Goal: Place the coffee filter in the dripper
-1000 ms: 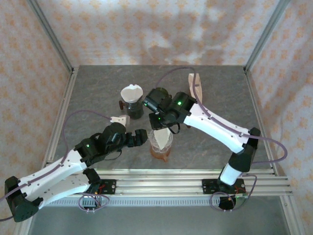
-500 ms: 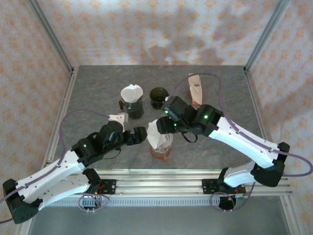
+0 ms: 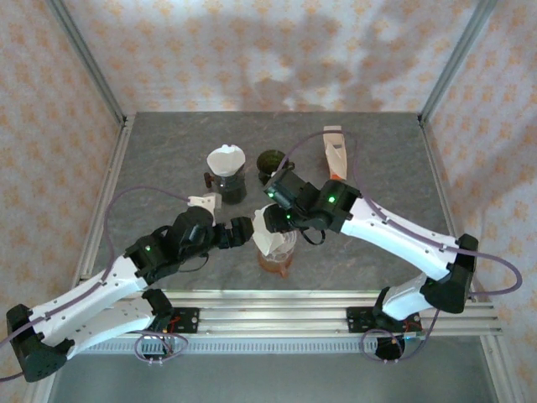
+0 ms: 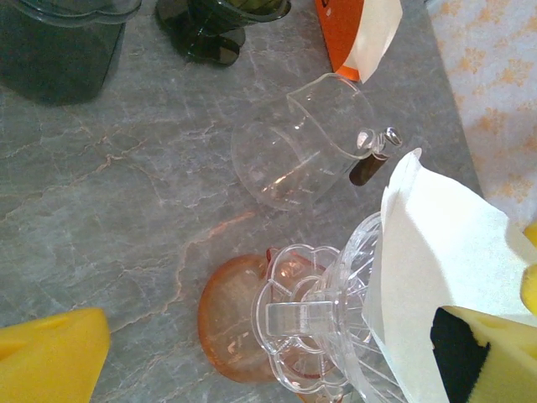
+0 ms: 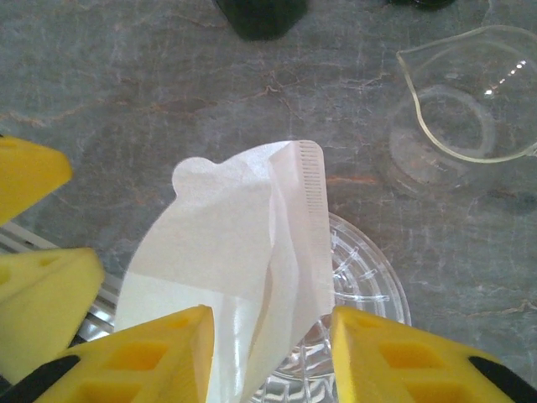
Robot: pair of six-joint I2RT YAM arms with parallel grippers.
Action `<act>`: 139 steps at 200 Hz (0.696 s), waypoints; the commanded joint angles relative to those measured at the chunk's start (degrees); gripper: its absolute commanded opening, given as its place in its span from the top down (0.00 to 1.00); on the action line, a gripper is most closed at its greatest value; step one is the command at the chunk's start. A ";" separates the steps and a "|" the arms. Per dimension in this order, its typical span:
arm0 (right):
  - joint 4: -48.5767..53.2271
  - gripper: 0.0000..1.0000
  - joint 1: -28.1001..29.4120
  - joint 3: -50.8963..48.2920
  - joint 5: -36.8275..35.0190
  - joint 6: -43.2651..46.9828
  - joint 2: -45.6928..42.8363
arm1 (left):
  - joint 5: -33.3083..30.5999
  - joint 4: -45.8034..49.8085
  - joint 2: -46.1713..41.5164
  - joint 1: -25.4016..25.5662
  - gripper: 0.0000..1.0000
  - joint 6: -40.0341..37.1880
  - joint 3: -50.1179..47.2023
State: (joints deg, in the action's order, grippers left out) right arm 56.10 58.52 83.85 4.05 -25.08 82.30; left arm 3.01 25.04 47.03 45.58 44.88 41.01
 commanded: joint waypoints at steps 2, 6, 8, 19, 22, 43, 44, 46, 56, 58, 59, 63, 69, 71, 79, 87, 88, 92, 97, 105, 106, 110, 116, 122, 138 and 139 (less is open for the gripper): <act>0.54 0.75 0.44 -0.70 -1.52 -0.16 0.44 | 0.33 -0.77 0.20 -0.51 0.00 -1.10 1.55; 0.68 0.79 0.45 -0.74 -1.74 -0.22 0.48 | 0.45 -0.79 0.30 -0.54 0.00 -1.13 1.61; 0.68 0.81 0.41 -0.72 -1.85 -0.16 0.44 | 0.50 -0.85 0.40 -0.53 0.00 -1.12 1.63; 1.00 0.93 0.45 -0.58 -2.34 0.39 0.40 | 0.76 -0.77 0.95 -0.52 0.00 -1.40 1.87; 1.19 0.96 0.52 -0.47 -2.71 0.49 0.42 | 0.94 -0.73 1.08 -0.51 0.00 -1.38 2.02; 2.93 1.00 1.17 0.23 -6.17 1.84 1.37 | 2.50 -2.17 1.91 -0.55 0.00 -1.42 2.17; 2.99 1.00 1.25 0.25 -6.38 1.90 1.41 | 2.56 -2.27 1.92 -0.52 0.00 -1.36 2.16; 3.15 1.00 1.36 0.36 -6.83 1.97 1.56 | 2.74 -2.45 2.04 -0.57 0.00 -1.31 2.14; 3.86 1.00 1.95 0.44 -9.04 2.39 2.10 | 3.23 -3.09 2.57 -0.52 0.00 -1.23 2.23; 3.96 1.00 2.08 0.48 -9.61 2.47 2.19 | 3.30 -3.20 2.66 -0.50 0.00 -1.21 2.18; 4.03 1.00 2.14 0.46 -9.82 2.48 2.26 | 3.31 -3.22 2.74 -0.54 0.00 -1.20 2.16; 4.29 1.00 2.34 0.51 -10.86 2.63 2.50 | 3.42 -3.27 3.00 -0.53 0.00 -1.20 2.23; 4.61 1.00 2.76 0.53 -12.22 2.82 2.83 | 3.55 -3.27 3.36 -0.54 0.00 -1.25 2.37; 4.70 1.00 2.88 0.52 -12.62 2.86 2.90 | 3.60 -3.27 3.45 -0.55 0.00 -1.30 2.40; 5.02 1.00 3.29 0.59 -14.02 3.12 3.34 | 4.04 -3.64 3.68 -0.55 0.00 -1.46 2.37; 5.37 1.00 3.57 0.61 -15.26 3.41 3.65 | 4.54 -4.56 3.85 -0.53 0.00 -1.54 2.08; 5.45 1.00 3.59 0.61 -15.37 3.39 3.70 | 4.64 -4.69 3.86 -0.55 0.00 -1.55 2.06; 5.65 1.00 3.65 0.61 -15.89 3.46 3.84 | 4.87 -5.23 3.93 -0.56 0.00 -1.42 1.79; 5.80 1.00 3.78 0.61 -16.56 3.53 3.95 | 5.17 -5.77 4.11 -0.57 0.00 -1.25 1.47; 5.78 1.00 3.87 0.48 -17.53 3.71 3.98 | 5.58 -6.44 4.50 -0.58 0.00 -1.05 1.20; 5.78 1.00 3.88 0.41 -17.65 3.72 3.95 | 5.59 -6.42 4.58 -0.58 0.00 -1.04 1.14; 5.82 1.00 3.88 0.31 -18.04 3.71 3.98 | 5.72 -6.41 4.94 -0.54 0.01 -1.03 1.10; 5.78 1.00 3.86 0.11 -18.43 3.77 3.99 | 5.81 -6.29 5.53 -0.56 0.02 -1.07 1.17; 5.78 1.00 3.83 0.00 -18.68 3.87 4.03 | 5.80 -6.02 6.19 -0.50 0.05 -1.12 1.13; 5.95 1.00 3.88 -0.08 -18.99 3.86 4.44 | 5.87 -5.50 7.11 -0.57 0.09 -1.20 1.04; 5.95 1.00 3.88 -0.13 -18.95 3.84 4.44 | 5.83 -5.51 7.15 -0.58 0.09 -1.20 1.02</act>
State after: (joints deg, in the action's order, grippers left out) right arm 59.90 62.11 83.46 -10.26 -22.02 86.32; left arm 7.79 20.60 52.86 45.58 44.75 41.63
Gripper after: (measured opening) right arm 0.048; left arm 0.931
